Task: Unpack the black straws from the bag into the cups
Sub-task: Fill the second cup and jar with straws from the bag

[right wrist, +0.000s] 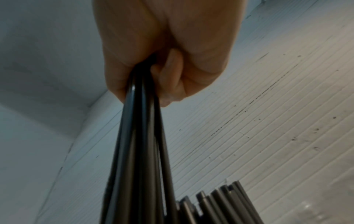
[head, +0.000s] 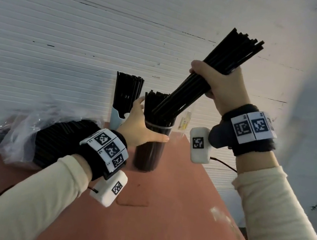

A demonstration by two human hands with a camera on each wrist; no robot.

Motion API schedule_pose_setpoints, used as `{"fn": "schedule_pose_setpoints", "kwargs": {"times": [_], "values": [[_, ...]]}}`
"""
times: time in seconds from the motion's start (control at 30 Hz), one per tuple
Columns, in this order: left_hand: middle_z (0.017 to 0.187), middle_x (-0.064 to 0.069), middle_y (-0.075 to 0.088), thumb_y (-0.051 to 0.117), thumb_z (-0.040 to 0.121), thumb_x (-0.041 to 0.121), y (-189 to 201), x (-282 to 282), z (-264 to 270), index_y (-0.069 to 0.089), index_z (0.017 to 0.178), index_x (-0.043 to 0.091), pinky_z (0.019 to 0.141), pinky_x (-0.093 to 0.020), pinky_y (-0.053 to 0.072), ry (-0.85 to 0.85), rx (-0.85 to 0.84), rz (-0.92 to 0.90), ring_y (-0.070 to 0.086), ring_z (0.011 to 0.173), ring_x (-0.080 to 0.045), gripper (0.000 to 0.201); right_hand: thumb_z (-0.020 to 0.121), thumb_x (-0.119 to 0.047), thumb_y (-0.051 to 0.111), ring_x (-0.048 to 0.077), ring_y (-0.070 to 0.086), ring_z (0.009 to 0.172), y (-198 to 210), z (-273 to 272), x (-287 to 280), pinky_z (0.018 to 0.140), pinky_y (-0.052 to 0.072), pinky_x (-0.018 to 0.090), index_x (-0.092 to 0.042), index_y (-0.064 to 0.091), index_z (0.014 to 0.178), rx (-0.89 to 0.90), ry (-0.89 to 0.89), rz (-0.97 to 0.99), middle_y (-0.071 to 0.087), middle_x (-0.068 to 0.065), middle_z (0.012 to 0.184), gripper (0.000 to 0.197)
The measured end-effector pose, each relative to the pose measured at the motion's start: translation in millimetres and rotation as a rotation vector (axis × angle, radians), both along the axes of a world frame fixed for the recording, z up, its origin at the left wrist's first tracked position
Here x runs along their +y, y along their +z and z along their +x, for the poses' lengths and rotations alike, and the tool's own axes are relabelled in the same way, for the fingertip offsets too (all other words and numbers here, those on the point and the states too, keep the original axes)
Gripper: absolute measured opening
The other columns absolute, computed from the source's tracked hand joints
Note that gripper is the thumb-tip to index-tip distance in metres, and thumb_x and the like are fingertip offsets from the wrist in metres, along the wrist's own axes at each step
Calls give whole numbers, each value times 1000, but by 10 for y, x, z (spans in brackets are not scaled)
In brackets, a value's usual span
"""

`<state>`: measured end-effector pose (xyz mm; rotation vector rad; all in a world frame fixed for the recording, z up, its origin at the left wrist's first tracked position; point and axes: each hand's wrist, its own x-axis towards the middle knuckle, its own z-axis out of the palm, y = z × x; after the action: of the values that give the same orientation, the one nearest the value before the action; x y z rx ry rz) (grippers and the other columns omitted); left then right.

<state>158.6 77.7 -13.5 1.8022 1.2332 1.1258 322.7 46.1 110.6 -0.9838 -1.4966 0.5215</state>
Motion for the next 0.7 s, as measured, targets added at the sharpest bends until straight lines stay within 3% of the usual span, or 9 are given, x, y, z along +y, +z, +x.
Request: {"fn": "schedule_pose_setpoints", "kwargs": {"times": [0.1,0.2,0.43,0.57,0.7], "values": [[114,10,53,85,69,21,-11,42,0,30,140,21,89,-23,35,-17,34,-59,51,107,-10,90,79,-18,74,24,63,75,1,-11,147,63,43,35,-17,64,70,6,2,-25,70,8,80,14],[104,15,53,85,69,20,-36,67,-38,38,135,20,86,-21,35,-16,8,-60,52,103,-9,81,75,-24,75,26,62,77,-22,-23,280,69,48,41,-12,65,77,-30,0,-34,67,10,81,16],[108,13,53,85,69,19,-42,73,-70,40,134,18,86,-17,33,-23,40,-22,49,101,-5,80,77,-21,72,25,57,71,-70,-138,393,66,48,39,4,65,90,-97,19,-27,57,14,78,29],[108,13,53,85,69,19,-43,79,-74,41,134,18,87,-18,33,-18,51,-29,49,102,-5,79,81,-19,71,24,54,68,-58,-212,408,63,46,36,-8,60,82,-162,40,-28,53,13,74,16],[112,11,53,85,70,19,-41,92,-80,38,136,16,85,-16,34,-43,68,-35,49,102,-4,82,84,-17,69,22,48,63,-36,-249,394,54,40,28,-8,59,82,-226,66,-12,50,12,72,14]]}}
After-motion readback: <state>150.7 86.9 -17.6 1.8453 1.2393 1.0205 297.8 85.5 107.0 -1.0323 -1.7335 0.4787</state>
